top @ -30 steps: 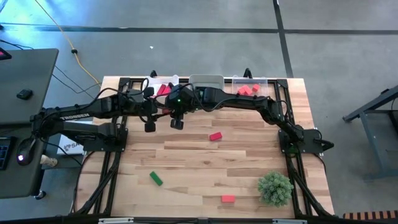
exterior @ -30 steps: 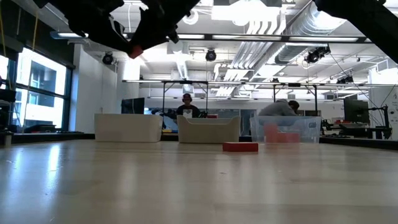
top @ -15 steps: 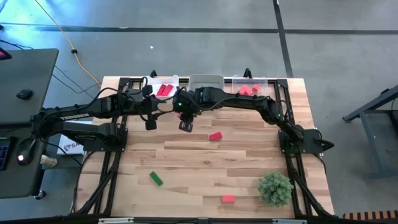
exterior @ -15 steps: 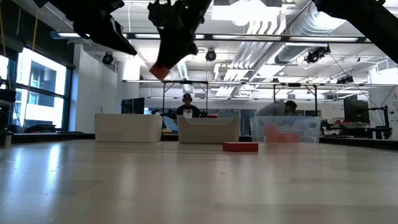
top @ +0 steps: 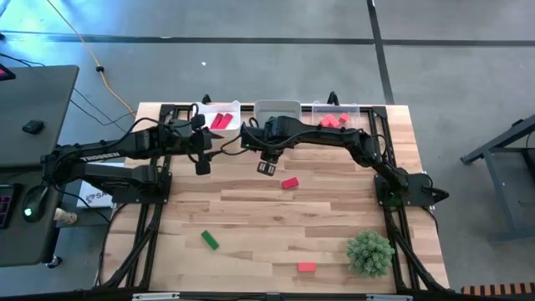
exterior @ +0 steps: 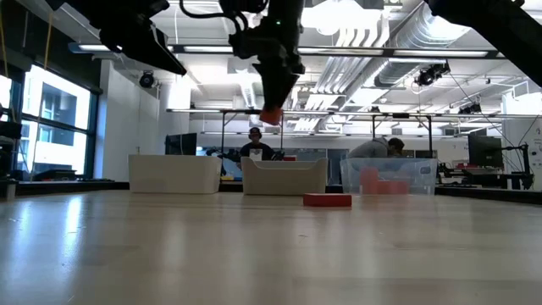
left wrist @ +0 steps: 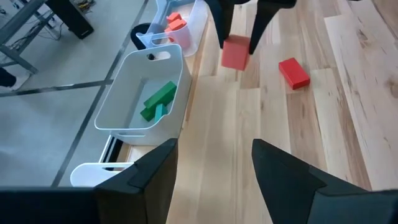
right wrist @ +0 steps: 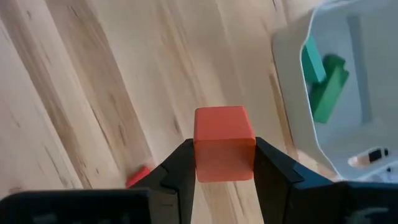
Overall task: Sort & place blocks by color
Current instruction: Put the top orange block into the transparent bin
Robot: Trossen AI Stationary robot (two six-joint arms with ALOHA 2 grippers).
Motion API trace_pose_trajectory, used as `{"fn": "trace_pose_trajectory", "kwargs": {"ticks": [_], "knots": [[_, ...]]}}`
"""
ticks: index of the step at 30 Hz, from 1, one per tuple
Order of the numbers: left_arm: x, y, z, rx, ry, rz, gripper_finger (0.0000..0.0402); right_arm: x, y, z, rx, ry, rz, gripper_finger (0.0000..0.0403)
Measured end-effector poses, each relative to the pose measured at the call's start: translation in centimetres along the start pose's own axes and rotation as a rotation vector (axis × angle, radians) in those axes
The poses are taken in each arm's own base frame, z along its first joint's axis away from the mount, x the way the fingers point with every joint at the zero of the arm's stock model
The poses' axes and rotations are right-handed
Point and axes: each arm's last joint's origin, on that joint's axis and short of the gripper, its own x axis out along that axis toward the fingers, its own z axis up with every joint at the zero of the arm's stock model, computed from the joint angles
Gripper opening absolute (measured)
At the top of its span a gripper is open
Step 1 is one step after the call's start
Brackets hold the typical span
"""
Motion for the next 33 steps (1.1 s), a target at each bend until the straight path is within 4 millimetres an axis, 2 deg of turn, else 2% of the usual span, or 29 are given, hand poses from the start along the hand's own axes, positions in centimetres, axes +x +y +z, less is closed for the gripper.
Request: {"fn": "trace_pose_trajectory", "kwargs": {"ticks": [8,26,29,33], "knots": [[0.0,0.0,0.0,0.011,0.0,0.0,0.0195,-0.1,-0.4,-1.3,0.005,0.124,-0.094,0.0105],[0.0,0.0,0.0,0.026,0.004,0.013,0.0196,0.2,-1.2,-1.4,0.005,0.115,-0.205,0.0105],[0.0,0.0,0.0,0.026,0.005,0.015,0.0195,0.2,-1.9,-2.6,0.004,0.162,-0.228,0.0105],[0.0,0.0,0.0,0.026,0.005,0.015,0.0196,0.5,-3.3,-5.6,0.043,0.248,-0.275,0.0105]]}}
